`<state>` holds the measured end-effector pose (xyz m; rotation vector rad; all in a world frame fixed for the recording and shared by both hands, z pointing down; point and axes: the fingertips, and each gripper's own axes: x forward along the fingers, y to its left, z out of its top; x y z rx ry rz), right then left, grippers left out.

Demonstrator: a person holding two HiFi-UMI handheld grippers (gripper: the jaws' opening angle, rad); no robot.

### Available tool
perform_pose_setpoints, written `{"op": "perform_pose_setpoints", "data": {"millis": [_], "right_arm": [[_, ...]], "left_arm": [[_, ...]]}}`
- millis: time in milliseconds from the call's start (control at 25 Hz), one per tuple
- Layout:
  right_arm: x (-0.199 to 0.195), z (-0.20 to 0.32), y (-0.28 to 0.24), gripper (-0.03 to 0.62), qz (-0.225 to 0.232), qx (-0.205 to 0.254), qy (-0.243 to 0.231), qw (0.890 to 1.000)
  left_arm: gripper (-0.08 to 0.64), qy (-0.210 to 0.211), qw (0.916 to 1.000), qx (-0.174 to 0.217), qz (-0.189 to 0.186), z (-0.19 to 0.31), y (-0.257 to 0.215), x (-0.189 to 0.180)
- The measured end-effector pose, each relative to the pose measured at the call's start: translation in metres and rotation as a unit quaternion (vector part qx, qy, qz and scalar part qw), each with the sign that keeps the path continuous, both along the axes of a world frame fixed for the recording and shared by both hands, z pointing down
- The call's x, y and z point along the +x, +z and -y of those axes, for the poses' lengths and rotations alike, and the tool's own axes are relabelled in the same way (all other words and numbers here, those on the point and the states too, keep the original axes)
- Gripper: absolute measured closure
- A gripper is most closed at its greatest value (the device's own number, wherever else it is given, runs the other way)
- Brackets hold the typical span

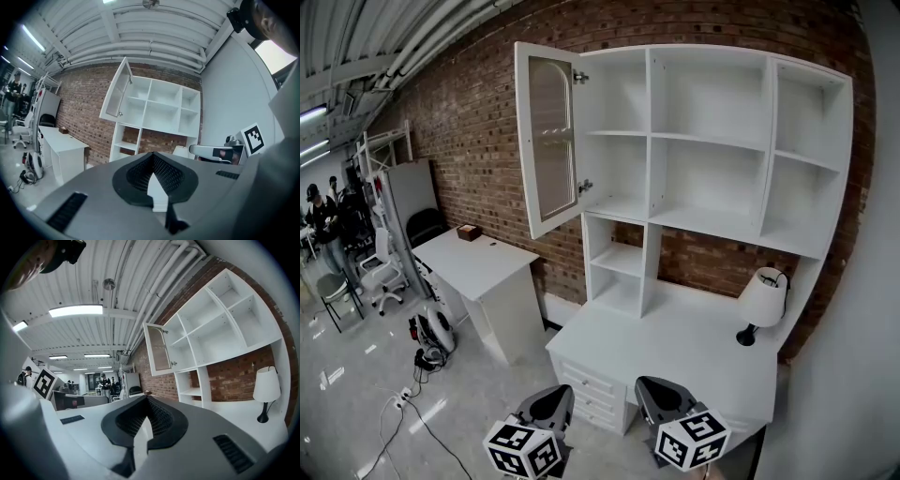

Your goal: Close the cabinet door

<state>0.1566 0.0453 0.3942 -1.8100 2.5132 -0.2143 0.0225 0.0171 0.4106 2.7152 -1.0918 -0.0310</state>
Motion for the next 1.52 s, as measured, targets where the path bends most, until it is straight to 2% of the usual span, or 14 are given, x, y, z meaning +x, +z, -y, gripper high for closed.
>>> {"op": "perform_pose_setpoints", "data": {"millis": [440, 800, 1120, 1520], "right_arm": [[0.048, 0.004, 0.001, 0.566, 0.005, 0.007, -0.01, 1.0], [0.064, 0.018, -0.001, 0.566, 0.011, 0.008, -0.006, 1.0], [0.048, 0.059, 0.004, 0.566, 0.008, 0.006, 0.005, 1.0], [-0.009, 0.159, -0.002, 0.566, -0.004, 0.008, 0.032, 0.999]], "left_arm": [[0.552, -0.016, 0.9999, -0.003, -0.004, 0.002, 0.001, 0.047], [0.552, -0.028, 0.9995, 0.0, -0.01, 0.022, -0.003, 0.058], [0.552, 0.001, 0.9999, 0.004, -0.01, 0.062, 0.003, 0.05], [0.552, 0.027, 0.9995, 0.002, -0.015, 0.168, 0.002, -0.008]]}}
